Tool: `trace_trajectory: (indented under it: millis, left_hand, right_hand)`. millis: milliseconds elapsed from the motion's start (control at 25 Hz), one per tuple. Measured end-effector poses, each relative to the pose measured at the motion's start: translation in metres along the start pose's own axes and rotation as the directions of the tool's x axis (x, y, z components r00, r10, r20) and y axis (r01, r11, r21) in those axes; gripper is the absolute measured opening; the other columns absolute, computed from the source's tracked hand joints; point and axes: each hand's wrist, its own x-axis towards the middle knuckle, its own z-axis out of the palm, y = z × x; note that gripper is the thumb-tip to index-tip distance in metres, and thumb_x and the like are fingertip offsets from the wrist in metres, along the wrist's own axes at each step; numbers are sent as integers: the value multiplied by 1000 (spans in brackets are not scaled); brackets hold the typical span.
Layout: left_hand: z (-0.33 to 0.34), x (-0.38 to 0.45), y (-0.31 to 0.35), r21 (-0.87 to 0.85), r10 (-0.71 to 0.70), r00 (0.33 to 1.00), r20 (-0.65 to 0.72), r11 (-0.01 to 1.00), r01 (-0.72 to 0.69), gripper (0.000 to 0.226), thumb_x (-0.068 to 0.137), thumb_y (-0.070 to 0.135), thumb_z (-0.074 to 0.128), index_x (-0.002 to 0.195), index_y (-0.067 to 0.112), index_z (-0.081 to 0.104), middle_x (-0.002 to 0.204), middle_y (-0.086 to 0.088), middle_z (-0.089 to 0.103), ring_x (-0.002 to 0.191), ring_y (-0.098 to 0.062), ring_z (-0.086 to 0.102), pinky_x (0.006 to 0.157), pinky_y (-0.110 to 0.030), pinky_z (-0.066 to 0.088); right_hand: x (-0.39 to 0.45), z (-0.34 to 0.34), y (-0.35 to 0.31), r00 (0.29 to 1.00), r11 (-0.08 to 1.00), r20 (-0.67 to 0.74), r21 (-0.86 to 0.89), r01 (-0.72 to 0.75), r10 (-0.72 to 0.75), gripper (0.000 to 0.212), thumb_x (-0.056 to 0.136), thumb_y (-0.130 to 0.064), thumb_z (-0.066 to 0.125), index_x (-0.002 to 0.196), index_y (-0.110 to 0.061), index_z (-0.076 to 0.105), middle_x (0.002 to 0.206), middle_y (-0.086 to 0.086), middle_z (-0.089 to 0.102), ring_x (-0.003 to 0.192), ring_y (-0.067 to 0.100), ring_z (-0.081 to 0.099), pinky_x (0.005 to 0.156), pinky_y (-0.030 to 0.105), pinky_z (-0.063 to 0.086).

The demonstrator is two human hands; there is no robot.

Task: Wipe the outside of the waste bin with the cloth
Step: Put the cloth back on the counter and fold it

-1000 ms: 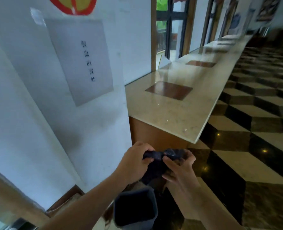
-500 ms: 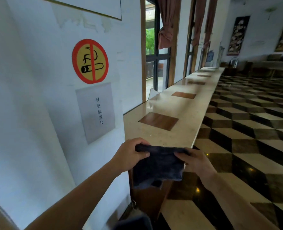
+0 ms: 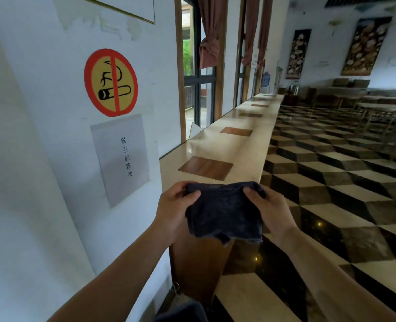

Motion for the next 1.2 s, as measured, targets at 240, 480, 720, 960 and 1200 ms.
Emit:
trace_trajectory:
  millis: [240,480,720,960,1200]
  left_hand:
    - [15,35,-8,106,74,997,-29,992,-70,12,87,24,67,95,32,71,93,11,73,90,-8,67,76,-27,57]
    - [53,103,-33,191,133,990,-45,974,-122,11,90,29,62,98,33,68,98,6,70,92,-9,65,73,-26,55]
    - [104,211,-66,333,127,990,-70,938,-97,16,93,34,55,108,32,62,99,8,69,89,-7,66,75,-32,58]
    - [151,307,-100,322,13,1000,-26,947,-4,18,97,38,44,112,36,55,108,4,62,100,-15,63,84,-45,56]
    - [147,361,-144,399,-40,998,-43,915,54,17,94,41,44,106,44,56,103,13,65,95,-6,62,74,-29,49]
  right_hand:
    - [35,-4,11,995,998,-100,-64,-11,5,14,94,-43,62,90,-37,75,87,-16,77,77,5,72,70,28,53]
    - [108,-23,38,987,999,-162,-34,-20,14,16,95,-41,62,85,-36,75,84,-12,77,85,18,72,73,34,54]
    - [228,-67,74,994,999,-106,-37,9,-13,15,94,-50,58,91,-44,71,88,-13,76,79,10,72,77,38,58]
    - [339,-102,102,999,995,-20,-90,-41,39,22,99,-53,46,89,-54,66,88,-24,71,89,9,68,77,31,52]
    - [392,-98,146,997,990,-2,-115,-78,79,22,102,-48,43,94,-43,64,96,-8,71,87,7,67,82,37,52]
